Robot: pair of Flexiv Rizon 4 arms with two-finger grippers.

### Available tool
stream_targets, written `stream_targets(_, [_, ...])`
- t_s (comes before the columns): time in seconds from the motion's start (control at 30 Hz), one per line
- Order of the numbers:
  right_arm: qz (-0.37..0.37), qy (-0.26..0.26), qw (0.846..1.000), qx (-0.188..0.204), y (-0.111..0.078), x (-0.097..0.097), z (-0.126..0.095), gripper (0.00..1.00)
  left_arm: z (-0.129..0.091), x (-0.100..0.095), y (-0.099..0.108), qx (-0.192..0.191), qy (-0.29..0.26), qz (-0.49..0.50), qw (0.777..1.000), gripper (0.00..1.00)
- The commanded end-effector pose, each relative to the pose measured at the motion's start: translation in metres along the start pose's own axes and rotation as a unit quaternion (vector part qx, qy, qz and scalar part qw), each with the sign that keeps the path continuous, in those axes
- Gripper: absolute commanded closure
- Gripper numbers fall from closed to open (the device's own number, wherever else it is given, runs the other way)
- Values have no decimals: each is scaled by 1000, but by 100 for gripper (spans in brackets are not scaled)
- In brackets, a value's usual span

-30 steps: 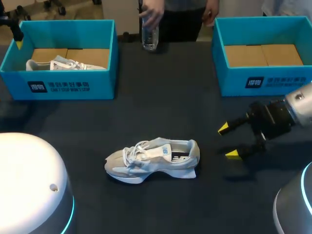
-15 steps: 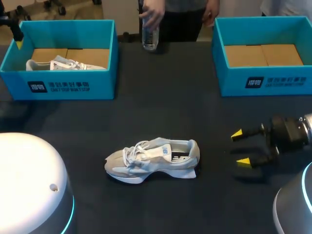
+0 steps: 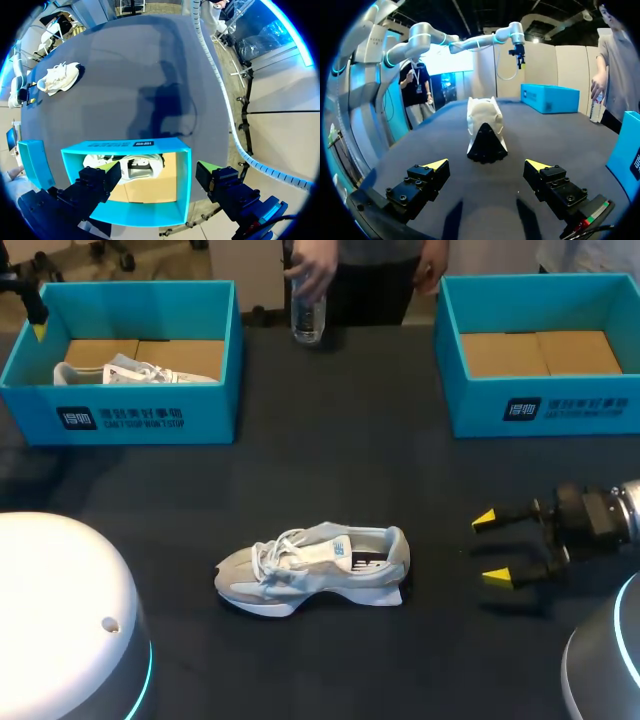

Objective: Take the shoe out of the shoebox, open the shoe tongue, remove and reinsert the insole, then place the shoe into the shoebox

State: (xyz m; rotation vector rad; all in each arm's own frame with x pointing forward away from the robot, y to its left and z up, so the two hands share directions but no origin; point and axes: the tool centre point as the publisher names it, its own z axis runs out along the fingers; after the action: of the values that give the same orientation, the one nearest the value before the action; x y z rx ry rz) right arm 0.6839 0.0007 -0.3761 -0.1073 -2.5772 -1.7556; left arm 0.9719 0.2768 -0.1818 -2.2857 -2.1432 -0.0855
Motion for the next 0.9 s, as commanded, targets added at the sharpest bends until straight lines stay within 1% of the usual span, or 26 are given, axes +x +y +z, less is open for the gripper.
stream_targets(0.03, [-2, -5, 1000, -1, -2, -1, 17, 0, -1, 0, 0, 0, 1, 0, 1000, 0])
stream_targets(0.2, [0, -13, 1000, -2, -5, -2, 26, 0, -1, 0, 0, 0, 1, 0, 1000, 0])
stream_targets(0.27, [9, -26, 1000, 8, -3, -1, 31, 0, -1, 0, 0, 0, 1, 0, 1000, 0])
stream_targets(0.33, [19, -33, 999, 28, 0, 4, 34, 0, -1, 0, 0, 0, 1, 0, 1000, 0])
stream_targets(0.73, [19, -33, 999, 28, 0, 4, 34, 0, -1, 0, 0, 0, 1, 0, 1000, 0])
stream_targets(0.77, [18, -32, 999, 28, 1, 5, 45, 0, -1, 0, 0, 0, 1, 0, 1000, 0])
stream_targets(0.83, [21, -29, 999, 26, 2, 5, 58, 0, -1, 0, 0, 0, 1, 0, 1000, 0])
stream_targets(0.9, [33, -26, 999, 32, 2, 2, 70, 0, -1, 0, 0, 0, 1, 0, 1000, 0])
